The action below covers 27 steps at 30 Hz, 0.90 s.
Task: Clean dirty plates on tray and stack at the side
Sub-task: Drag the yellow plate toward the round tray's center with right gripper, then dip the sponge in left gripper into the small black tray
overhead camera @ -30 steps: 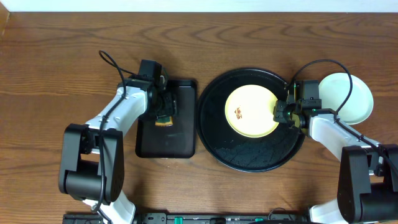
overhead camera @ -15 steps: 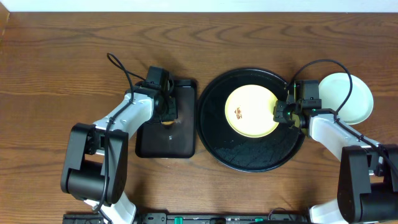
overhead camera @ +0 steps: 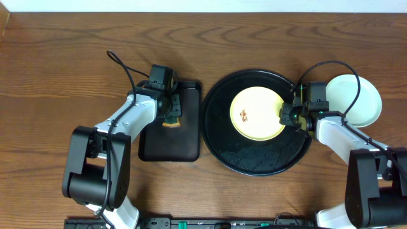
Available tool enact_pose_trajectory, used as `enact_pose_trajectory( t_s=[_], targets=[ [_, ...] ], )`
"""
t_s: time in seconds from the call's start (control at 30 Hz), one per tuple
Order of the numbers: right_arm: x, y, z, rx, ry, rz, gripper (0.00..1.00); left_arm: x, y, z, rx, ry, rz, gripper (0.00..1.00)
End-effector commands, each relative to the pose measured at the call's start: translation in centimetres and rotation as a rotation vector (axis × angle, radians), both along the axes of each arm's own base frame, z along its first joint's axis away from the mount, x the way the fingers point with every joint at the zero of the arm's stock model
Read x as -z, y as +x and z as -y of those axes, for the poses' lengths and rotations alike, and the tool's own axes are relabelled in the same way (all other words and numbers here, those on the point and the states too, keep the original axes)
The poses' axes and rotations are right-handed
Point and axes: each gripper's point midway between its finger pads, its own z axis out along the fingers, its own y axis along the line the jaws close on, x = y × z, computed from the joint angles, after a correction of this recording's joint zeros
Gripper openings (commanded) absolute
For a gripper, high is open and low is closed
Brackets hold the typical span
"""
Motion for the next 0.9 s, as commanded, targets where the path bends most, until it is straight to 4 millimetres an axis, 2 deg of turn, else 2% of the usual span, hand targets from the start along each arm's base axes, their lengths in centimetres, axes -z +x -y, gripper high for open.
enact_pose_trajectory(
  t_s=[0.0,0.03,0.07,0.13,0.17,0.2,0.3,0.37,0.47,0.67,0.77,0.87],
  targets=[
    [-0.3,0.6,-0.1,-0.005,-0.005,0.012,0.35,-0.5,0.7,-0.3,-0.006,0.024,0.026,0.34],
    [-0.3,0.6,-0.1,-0.005,-0.005,0.012,0.35,-0.5,0.7,-0.3,-0.007,0.024,0.024,0.43],
    [-0.3,0.6,-0.1,-0.005,-0.005,0.012,0.35,-0.5,0.7,-0.3,-0.006,0.024,0.022,0.57],
    [-0.3,0.6,-0.1,-0.005,-0.005,0.012,0.35,-0.5,0.6,-0.3,-0.006,0.025,0.02,0.58],
    [-0.3,0.6,-0.1,-0.005,-0.005,0.012,0.35,-0.4,0.6,-0.4,-0.006,0.026,0.017,0.57],
    [-0.3,0.6,-0.1,-0.005,-0.005,0.012,0.35,-0.4,0.5,-0.4,-0.006,0.026,0.016,0.47],
    [-0.3,0.6,-0.1,-0.005,-0.005,0.012,0.35,-0.4,0.5,-0.4,-0.006,0.027,0.014,0.32],
    [-0.3,0.6,-0.1,-0.005,-0.005,0.011,0.35,-0.7,0.5,-0.4,-0.006,0.026,0.017,0.08],
    [-0.3,0.6,-0.1,-0.005,-0.005,0.012,0.35,-1.7,0.2,-0.4,-0.007,0.026,0.018,0.07],
    [-0.2,0.4,-0.1,-0.005,-0.006,0.004,0.34,-5.6,-0.7,-0.8,-0.013,0.02,0.066,0.07],
    [-0.1,0.1,-0.1,-0.059,-0.034,-0.001,0.36,-7.4,-1.4,-1.0,-0.014,0.019,0.084,0.07],
    [-0.3,0.1,0.0,-0.081,-0.047,-0.01,0.44,-8.4,-2.3,-1.2,-0.013,0.028,0.048,0.07]
  ],
)
